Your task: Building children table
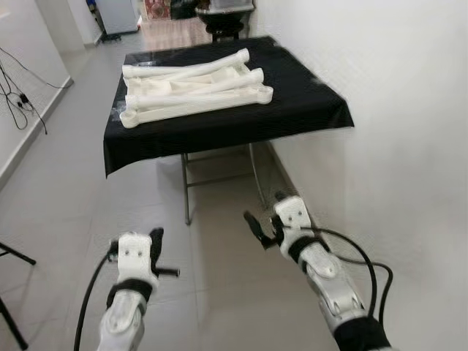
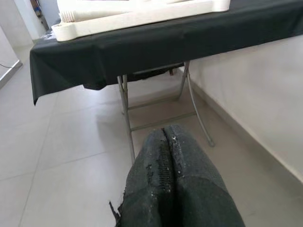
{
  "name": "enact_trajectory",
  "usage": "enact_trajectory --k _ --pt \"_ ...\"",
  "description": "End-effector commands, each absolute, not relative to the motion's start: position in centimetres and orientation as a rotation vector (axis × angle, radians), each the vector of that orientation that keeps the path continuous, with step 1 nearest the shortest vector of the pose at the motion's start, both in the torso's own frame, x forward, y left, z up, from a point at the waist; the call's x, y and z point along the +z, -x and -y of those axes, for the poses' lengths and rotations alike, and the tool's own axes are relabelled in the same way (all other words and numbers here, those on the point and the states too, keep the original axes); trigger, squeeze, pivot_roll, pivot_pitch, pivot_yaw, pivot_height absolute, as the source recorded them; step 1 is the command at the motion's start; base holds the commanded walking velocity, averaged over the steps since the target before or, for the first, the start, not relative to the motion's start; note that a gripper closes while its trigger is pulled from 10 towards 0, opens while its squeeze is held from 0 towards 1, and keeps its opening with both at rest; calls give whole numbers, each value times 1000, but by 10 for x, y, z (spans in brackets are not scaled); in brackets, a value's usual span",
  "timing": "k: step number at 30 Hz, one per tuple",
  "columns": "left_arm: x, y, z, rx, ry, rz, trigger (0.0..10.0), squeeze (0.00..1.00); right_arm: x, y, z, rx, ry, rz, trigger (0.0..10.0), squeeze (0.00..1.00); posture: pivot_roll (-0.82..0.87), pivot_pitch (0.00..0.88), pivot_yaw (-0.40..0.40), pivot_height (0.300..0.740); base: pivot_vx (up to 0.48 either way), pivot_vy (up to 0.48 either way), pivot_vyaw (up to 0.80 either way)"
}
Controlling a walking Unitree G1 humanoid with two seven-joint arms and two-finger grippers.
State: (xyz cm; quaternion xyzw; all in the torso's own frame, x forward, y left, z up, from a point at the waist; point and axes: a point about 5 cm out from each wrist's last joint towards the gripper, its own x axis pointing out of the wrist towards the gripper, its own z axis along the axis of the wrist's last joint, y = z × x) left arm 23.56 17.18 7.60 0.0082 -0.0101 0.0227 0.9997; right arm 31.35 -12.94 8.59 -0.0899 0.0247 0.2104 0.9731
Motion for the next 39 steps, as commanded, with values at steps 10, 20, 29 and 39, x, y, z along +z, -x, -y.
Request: enact_trajectory --k 10,20,29,39 --pt "85 -237 -178 90 -47 6 10000 0 97 -315 120 463 99 -27 10000 0 -108 0 41 740 0 0 0" --pt "87 -229 -178 92 -38 -3 10000 0 95 -309 118 497 92 -42 10000 0 -99 0 46 740 0 0 240" --pt "91 -229 -176 74 -47 -10 10000 0 99 -308 117 513 48 -39 10000 0 -101 0 52 740 0 0 622" --pt "95 -231 -175 58 -41 -2 10000 0 98 -307 116 522 76 -59 10000 0 -102 0 52 740 271 0 160"
